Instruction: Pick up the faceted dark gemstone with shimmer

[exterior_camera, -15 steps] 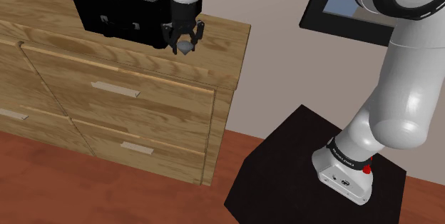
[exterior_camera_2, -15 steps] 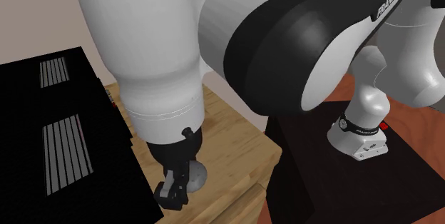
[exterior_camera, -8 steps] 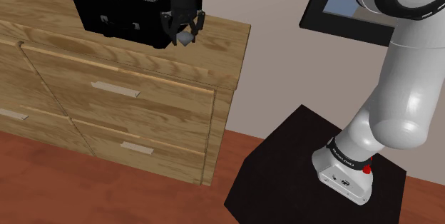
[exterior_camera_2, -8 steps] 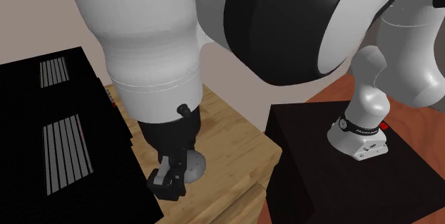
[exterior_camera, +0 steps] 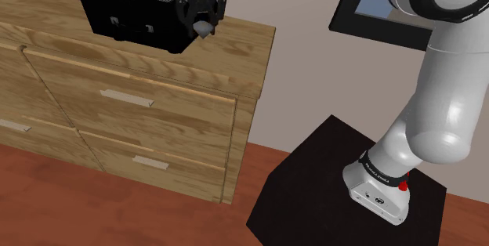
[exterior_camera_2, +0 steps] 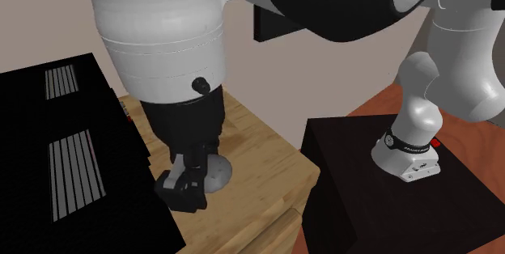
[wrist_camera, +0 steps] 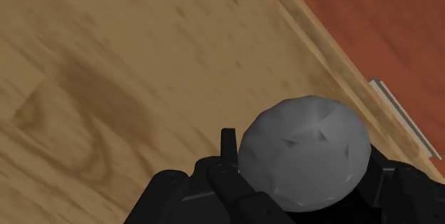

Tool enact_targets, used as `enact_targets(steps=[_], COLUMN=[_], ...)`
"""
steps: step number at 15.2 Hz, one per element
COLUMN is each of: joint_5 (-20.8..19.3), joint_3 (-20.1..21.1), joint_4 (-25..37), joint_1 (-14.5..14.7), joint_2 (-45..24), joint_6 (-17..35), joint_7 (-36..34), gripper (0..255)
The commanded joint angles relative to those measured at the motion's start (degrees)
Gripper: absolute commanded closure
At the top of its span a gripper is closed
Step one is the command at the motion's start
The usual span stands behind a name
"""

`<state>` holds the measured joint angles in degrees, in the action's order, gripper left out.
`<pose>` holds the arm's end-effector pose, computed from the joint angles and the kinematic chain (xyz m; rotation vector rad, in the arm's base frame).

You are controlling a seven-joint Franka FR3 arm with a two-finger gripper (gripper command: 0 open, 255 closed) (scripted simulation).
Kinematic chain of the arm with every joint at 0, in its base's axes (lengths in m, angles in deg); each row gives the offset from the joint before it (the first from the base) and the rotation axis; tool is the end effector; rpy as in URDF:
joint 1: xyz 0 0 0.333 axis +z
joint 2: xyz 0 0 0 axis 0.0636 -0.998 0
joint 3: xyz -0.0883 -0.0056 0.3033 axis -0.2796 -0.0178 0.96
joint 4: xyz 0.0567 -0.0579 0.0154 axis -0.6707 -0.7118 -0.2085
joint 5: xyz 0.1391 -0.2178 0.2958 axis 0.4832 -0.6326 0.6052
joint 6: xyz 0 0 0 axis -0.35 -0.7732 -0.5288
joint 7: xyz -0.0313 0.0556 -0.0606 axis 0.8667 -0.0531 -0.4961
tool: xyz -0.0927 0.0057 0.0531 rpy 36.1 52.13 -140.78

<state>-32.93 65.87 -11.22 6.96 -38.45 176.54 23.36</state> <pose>0.6115 0.2743 0.5358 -3.1239 0.3023 0.0001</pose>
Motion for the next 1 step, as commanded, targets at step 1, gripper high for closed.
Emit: enact_targets(steps=[1], joint_5=[-0.02], joint_3=[-0.01], joint_4=[0.65], joint_1=[0.03], joint_2=[-0.11], joint_6=[-0.56], joint_7=[0.05], gripper=[255])
